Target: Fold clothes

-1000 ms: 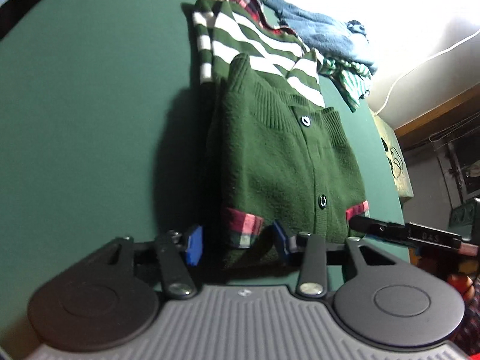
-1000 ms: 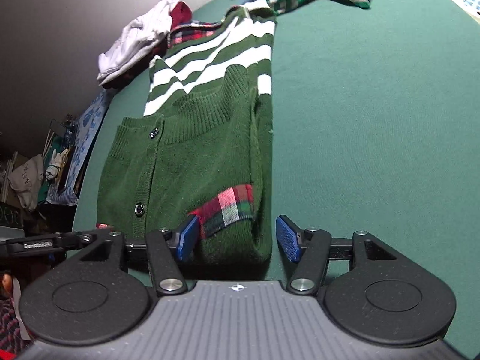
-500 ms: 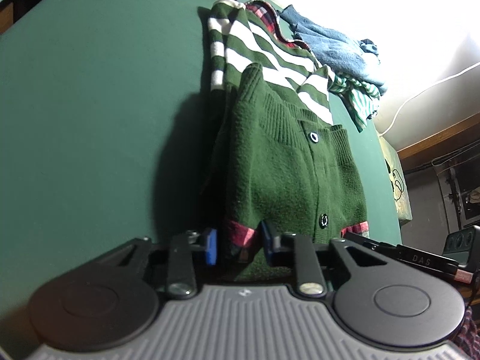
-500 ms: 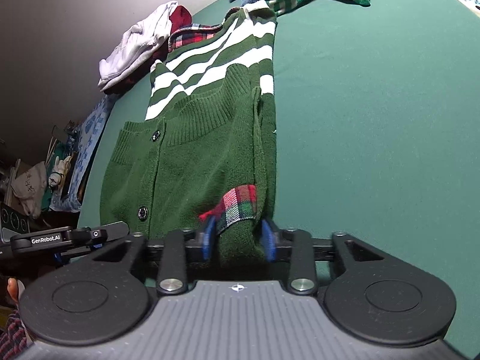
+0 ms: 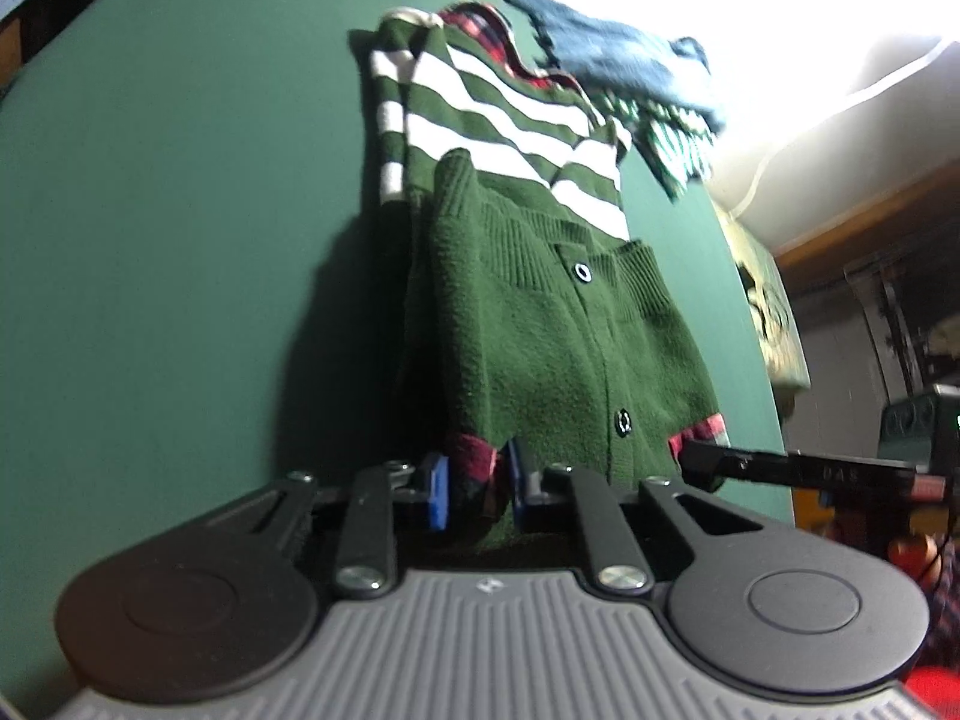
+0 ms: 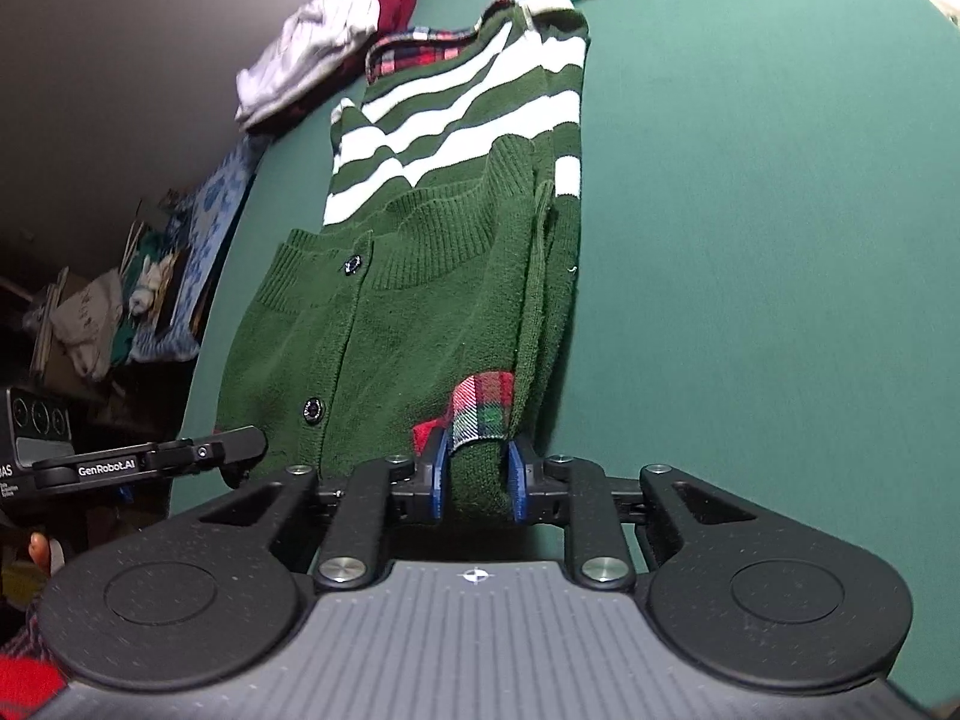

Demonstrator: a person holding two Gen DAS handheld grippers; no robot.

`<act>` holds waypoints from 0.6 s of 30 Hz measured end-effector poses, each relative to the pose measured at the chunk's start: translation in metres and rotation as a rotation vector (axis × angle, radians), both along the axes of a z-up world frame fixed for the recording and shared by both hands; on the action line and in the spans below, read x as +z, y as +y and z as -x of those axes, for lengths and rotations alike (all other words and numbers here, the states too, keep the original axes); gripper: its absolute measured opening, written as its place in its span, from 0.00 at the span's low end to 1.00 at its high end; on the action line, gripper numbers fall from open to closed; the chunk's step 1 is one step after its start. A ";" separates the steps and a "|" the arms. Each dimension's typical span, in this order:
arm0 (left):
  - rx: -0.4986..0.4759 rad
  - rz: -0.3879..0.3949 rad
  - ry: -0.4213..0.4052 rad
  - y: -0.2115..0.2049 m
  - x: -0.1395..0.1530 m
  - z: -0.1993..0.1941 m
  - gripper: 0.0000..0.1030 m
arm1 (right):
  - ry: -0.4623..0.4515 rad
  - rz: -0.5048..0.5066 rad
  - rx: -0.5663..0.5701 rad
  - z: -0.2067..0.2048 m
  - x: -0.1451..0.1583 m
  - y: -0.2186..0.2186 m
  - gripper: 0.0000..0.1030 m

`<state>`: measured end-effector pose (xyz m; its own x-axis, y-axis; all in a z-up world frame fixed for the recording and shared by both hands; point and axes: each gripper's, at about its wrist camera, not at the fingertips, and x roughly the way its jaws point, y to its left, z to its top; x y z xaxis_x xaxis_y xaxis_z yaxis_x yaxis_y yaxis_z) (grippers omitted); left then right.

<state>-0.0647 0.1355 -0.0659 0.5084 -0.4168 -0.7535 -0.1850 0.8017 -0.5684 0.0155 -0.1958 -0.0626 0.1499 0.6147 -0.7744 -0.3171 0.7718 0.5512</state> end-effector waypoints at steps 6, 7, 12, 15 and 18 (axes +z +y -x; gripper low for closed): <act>-0.091 -0.023 0.054 -0.006 -0.004 0.000 0.12 | 0.061 0.042 0.046 0.023 -0.004 -0.005 0.21; -0.106 -0.034 0.059 -0.007 -0.004 -0.001 0.12 | 0.070 0.049 0.055 0.025 -0.004 -0.005 0.21; -0.180 -0.126 0.055 -0.011 0.002 -0.014 0.17 | 0.084 0.082 0.081 0.028 -0.006 -0.002 0.30; -0.205 -0.224 0.006 -0.011 0.017 -0.018 0.26 | 0.036 0.100 0.106 0.025 0.005 -0.002 0.33; -0.204 -0.298 -0.065 -0.008 0.031 -0.025 0.41 | -0.082 0.106 0.078 0.019 0.023 -0.005 0.41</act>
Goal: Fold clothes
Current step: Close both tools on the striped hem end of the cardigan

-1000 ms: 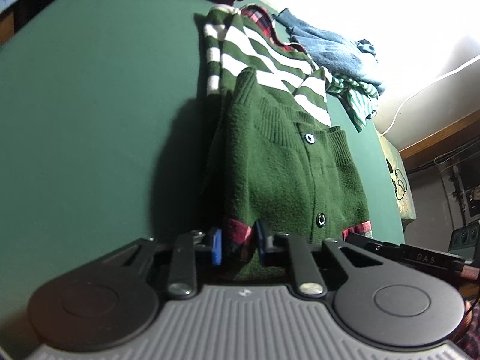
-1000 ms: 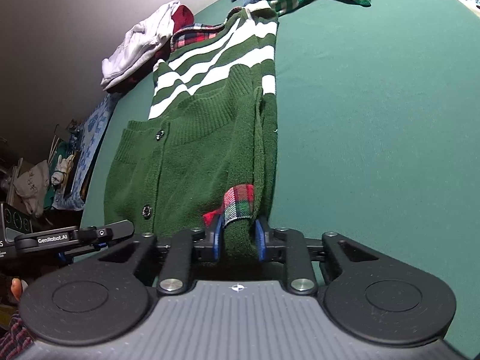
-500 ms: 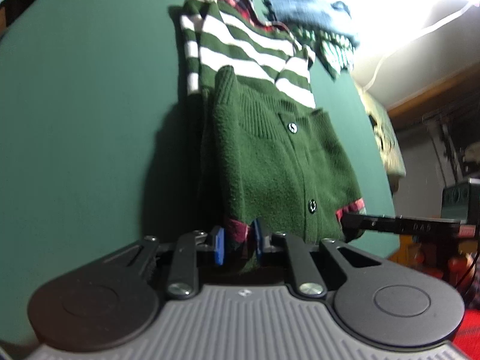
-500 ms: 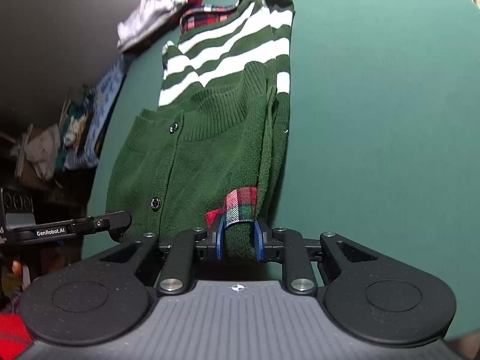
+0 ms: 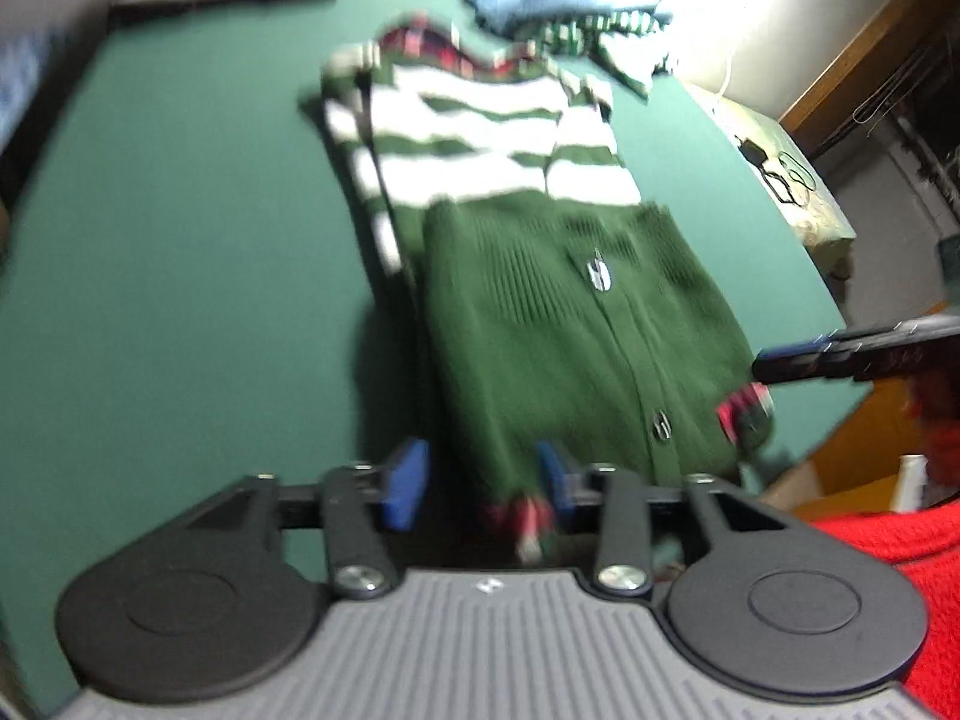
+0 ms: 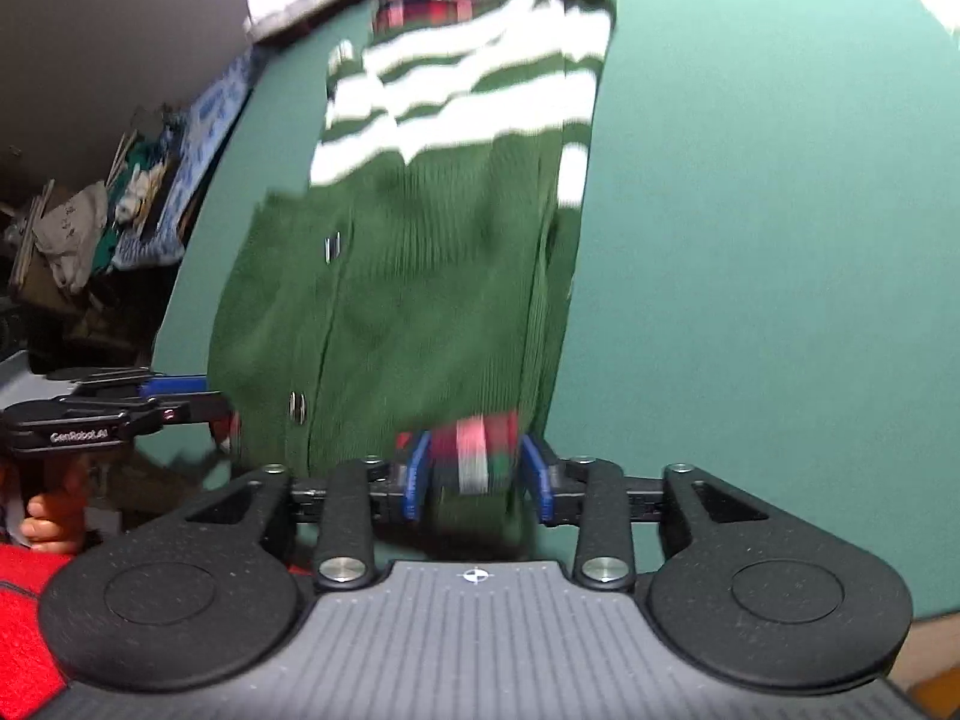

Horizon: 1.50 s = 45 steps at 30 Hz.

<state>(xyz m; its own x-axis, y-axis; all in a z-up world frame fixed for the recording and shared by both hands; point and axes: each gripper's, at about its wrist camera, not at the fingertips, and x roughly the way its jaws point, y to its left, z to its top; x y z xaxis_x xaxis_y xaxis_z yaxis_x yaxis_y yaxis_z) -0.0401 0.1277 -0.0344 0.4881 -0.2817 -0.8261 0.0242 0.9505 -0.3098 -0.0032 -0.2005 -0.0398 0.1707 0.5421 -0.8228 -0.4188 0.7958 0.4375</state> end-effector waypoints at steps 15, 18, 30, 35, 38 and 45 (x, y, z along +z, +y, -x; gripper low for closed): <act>-0.002 -0.155 -0.104 -0.022 -0.027 -0.075 0.21 | -0.233 0.016 -0.024 -0.043 -0.029 0.042 0.08; 0.004 -0.154 -0.116 -0.018 -0.030 -0.077 0.25 | -0.248 -0.002 -0.060 -0.040 -0.028 0.041 0.05; 0.023 -0.193 -0.140 -0.010 -0.037 -0.080 0.29 | -0.271 0.063 -0.135 -0.038 -0.032 0.057 0.04; -0.002 -0.228 -0.156 -0.013 -0.038 -0.088 0.37 | -0.306 0.123 -0.133 -0.035 -0.030 0.068 0.04; -0.012 -0.226 -0.153 -0.009 -0.039 -0.094 0.39 | -0.304 0.129 -0.167 -0.036 -0.030 0.070 0.04; 0.052 -0.261 -0.087 -0.003 -0.037 -0.114 0.47 | -0.278 0.167 -0.217 -0.038 -0.020 0.085 0.17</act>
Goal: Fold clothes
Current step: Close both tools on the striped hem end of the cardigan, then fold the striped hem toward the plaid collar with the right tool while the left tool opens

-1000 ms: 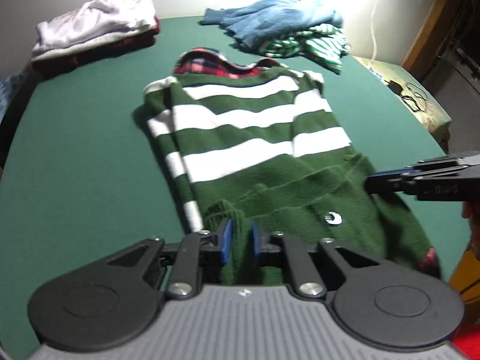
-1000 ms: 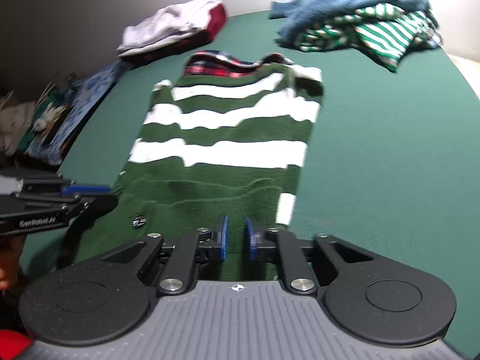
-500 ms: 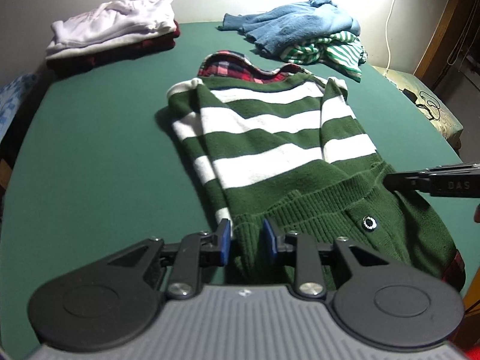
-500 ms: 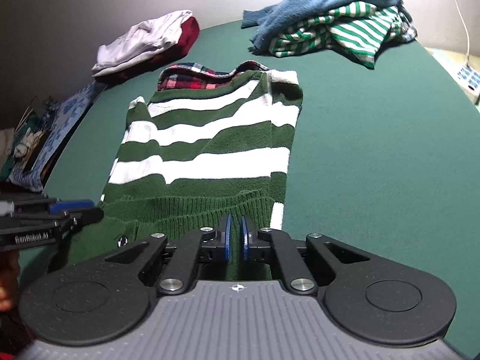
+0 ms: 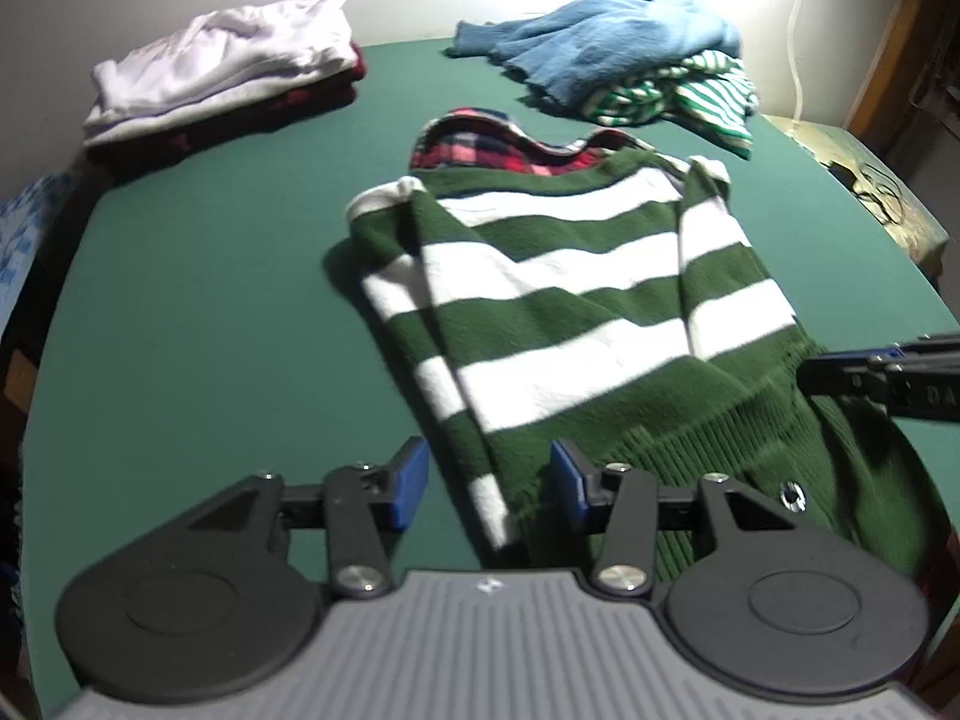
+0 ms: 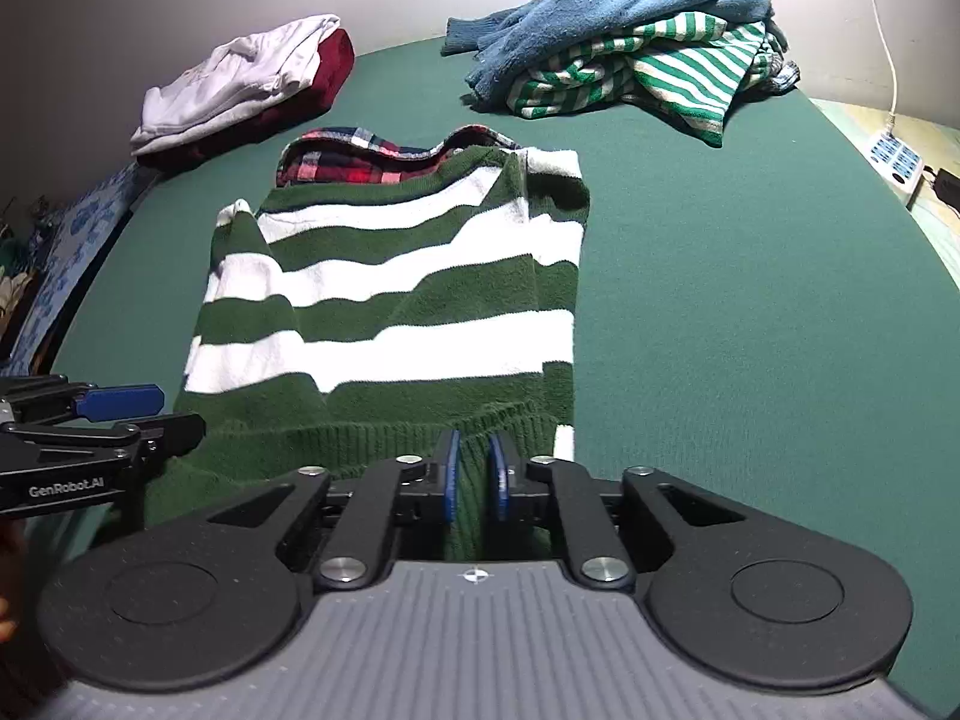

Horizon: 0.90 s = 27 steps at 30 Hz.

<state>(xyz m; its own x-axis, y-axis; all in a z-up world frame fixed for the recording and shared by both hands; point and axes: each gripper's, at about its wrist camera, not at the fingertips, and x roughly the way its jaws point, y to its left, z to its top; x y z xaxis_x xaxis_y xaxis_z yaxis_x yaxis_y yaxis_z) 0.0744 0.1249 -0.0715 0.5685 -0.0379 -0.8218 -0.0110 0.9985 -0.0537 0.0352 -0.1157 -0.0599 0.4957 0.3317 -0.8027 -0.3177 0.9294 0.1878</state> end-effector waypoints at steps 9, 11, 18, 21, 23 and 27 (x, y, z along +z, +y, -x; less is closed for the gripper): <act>0.101 -0.071 0.016 -0.007 -0.002 -0.018 0.57 | 0.003 0.015 0.011 -0.020 -0.001 0.007 0.12; 0.112 -0.079 0.020 -0.008 -0.002 -0.021 0.59 | 0.023 -0.001 0.008 -0.028 -0.002 0.006 0.13; 0.143 -0.112 0.032 -0.009 -0.004 -0.033 0.72 | 0.014 -0.021 0.025 -0.048 -0.014 0.006 0.10; 0.154 -0.121 0.034 -0.006 -0.005 -0.038 0.80 | 0.012 -0.058 0.014 -0.055 -0.015 0.000 0.08; 0.161 -0.110 0.040 -0.002 -0.005 -0.041 0.81 | 0.016 -0.080 -0.002 -0.060 -0.016 -0.004 0.08; 0.176 -0.098 0.053 0.003 -0.004 -0.050 0.81 | -0.002 -0.089 -0.002 -0.069 -0.015 -0.004 0.08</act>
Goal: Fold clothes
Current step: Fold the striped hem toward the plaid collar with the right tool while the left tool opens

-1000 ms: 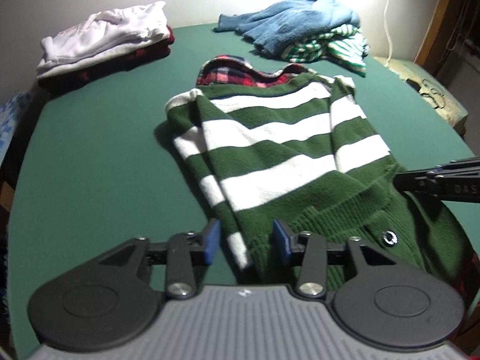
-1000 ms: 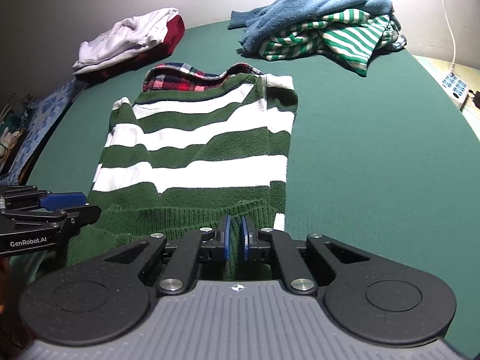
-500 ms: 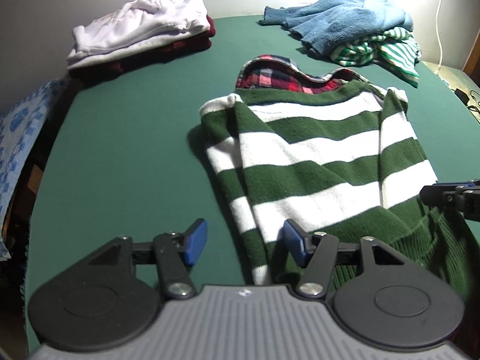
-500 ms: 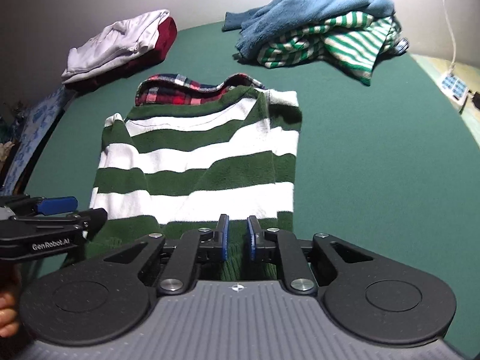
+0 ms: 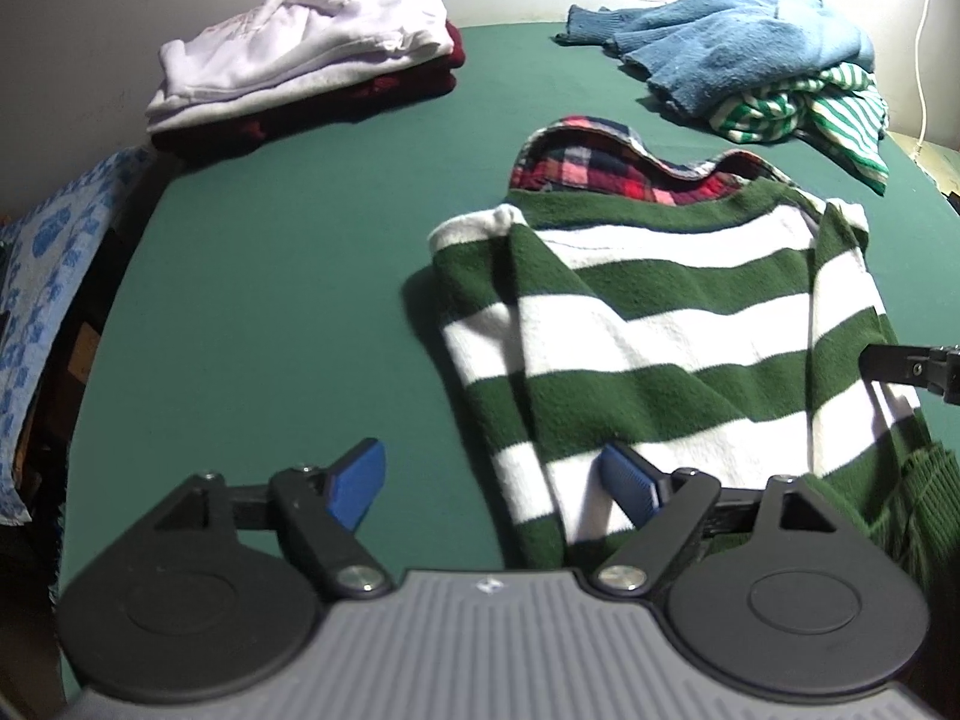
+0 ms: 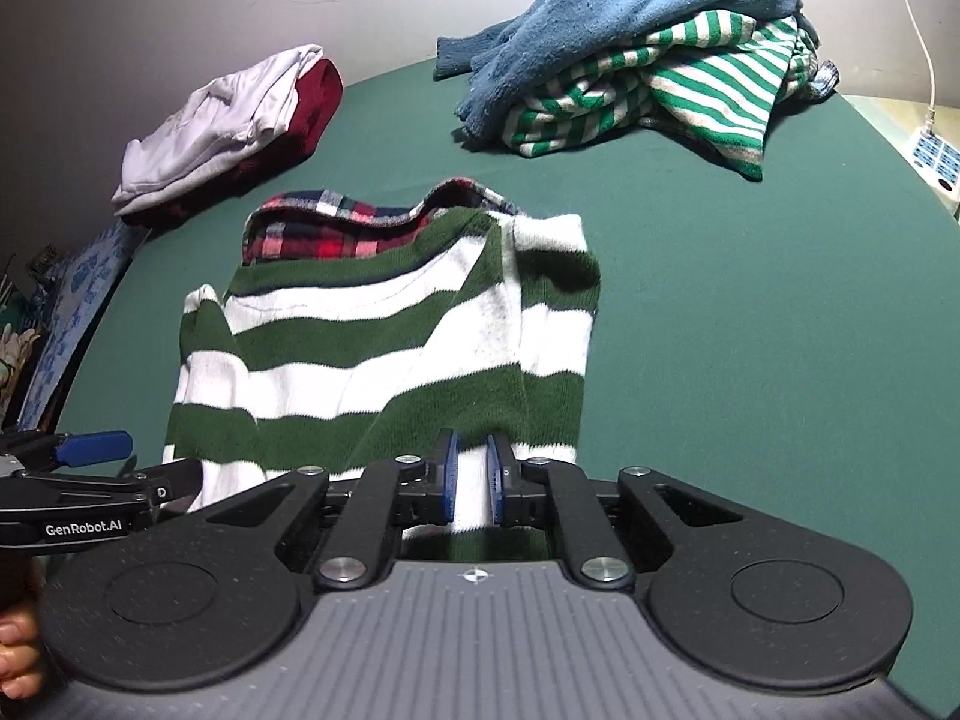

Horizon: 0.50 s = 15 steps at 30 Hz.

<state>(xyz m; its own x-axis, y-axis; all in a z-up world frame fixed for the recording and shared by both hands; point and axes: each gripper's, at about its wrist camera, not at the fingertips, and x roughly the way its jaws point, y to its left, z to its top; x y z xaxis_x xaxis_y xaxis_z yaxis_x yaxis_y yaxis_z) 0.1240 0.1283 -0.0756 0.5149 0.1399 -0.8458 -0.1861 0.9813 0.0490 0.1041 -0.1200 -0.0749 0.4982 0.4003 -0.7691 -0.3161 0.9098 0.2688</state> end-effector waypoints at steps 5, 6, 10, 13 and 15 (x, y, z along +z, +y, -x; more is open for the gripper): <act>0.022 -0.002 0.009 0.004 0.003 -0.013 0.81 | -0.061 0.009 0.000 -0.017 0.007 0.001 0.15; 0.025 -0.006 0.012 0.004 0.002 -0.015 0.81 | -0.055 0.016 0.001 -0.023 0.004 0.001 0.15; 0.029 -0.027 0.018 0.004 0.001 -0.025 0.85 | -0.032 0.019 0.005 -0.040 -0.005 -0.001 0.13; 0.033 -0.024 0.020 0.005 0.000 -0.029 0.87 | -0.029 0.008 0.005 -0.043 -0.006 -0.003 0.12; 0.038 -0.017 0.023 0.006 -0.001 -0.032 0.88 | -0.049 0.028 0.024 -0.043 -0.007 0.000 0.12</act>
